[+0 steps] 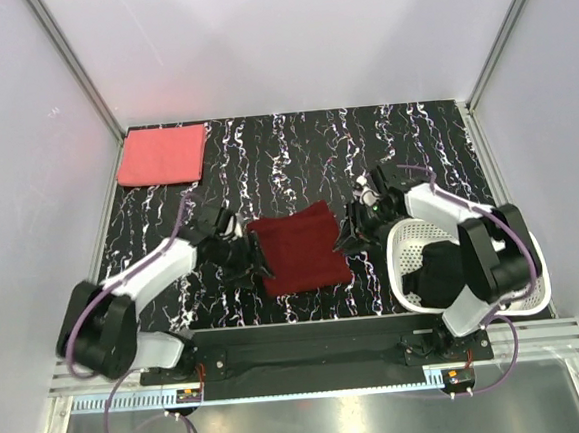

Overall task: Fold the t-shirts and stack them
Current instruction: Fold the tshirt

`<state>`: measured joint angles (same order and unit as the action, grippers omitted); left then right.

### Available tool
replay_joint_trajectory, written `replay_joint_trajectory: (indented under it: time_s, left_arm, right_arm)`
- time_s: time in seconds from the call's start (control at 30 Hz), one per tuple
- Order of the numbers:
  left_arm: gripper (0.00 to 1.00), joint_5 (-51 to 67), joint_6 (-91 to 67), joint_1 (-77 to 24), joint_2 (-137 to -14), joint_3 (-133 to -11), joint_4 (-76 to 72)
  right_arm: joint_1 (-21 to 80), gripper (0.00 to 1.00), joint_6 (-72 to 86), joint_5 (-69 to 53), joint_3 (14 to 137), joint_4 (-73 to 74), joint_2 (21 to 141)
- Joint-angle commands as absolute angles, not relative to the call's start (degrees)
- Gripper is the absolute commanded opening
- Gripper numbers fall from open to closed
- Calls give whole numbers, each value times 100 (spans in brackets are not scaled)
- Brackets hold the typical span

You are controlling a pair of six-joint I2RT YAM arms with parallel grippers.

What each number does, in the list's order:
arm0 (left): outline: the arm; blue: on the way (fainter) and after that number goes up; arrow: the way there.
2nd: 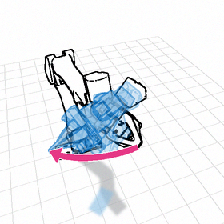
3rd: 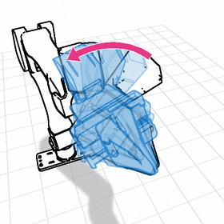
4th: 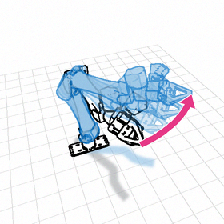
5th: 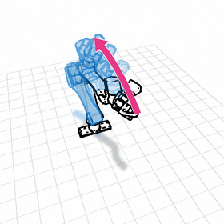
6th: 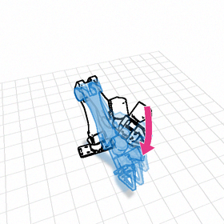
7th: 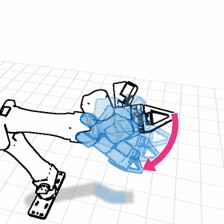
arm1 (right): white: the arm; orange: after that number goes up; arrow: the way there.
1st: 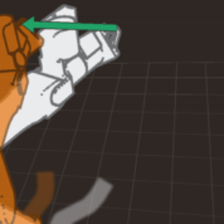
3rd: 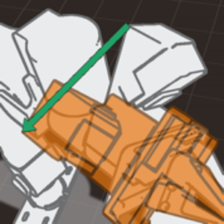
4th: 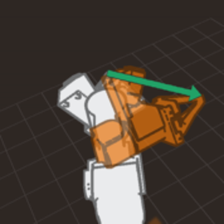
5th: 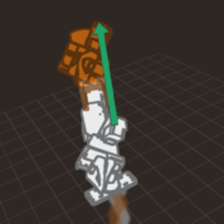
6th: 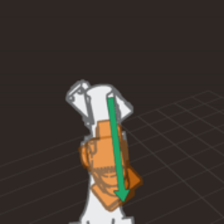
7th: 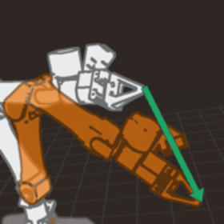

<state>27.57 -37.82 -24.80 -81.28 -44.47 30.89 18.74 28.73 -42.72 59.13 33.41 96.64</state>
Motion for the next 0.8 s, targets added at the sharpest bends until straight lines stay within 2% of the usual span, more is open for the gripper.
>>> replay_joint_trajectory:
  time_s: [0.0, 0.03, 0.07, 0.17, 0.2, 0.3, 0.33, 0.4, 0.53, 0.77]
  left_arm:
    - [75, 2084, -3973, -2408, -7104, -4288, 3795]
    - [82, 1900, -3807, -2391, -6867, -4367, 4119]
    - [82, 1811, -3701, -2330, -6777, -4464, 4235]
    - [81, 1487, -3254, -2268, -6723, -4938, 4193]
    - [72, 1511, -3130, -2181, -6854, -5035, 4088]
    - [56, 1460, -2524, -2136, -7197, -5361, 3465]
    - [55, 1442, -2375, -2136, -7242, -5361, 3254]
    - [57, 1617, -1874, -2127, -7495, -5326, 2612]
    - [65, 1434, -1110, -2127, -8180, -5536, 2390]
    - [67, 1099, -554, -2127, -8990, -5923, 2110]
  right_arm:
    - [1854, 46, 2716, -4237, 5546, 3558, 9010]
    - [1854, 57, 2524, -4141, 5555, 3664, 8835]
    - [1854, 64, 2418, -3948, 5572, 3743, 8763]
    - [1846, 73, 2076, -3360, 5738, 3683, 8657]
    - [1846, 73, 1996, -3314, 5765, 3552, 8666]
    - [1854, 73, 1767, -2945, 5827, 2797, 8859]
    - [1837, 73, 1749, -2849, 5862, 2412, 8964]
    - [1846, 72, 1758, -2724, 5906, 1762, 9061]
    - [1846, 70, 1548, -2743, 6002, 985, 9385]
    - [1828, 67, 1091, -2873, 6493, 623, 10185]
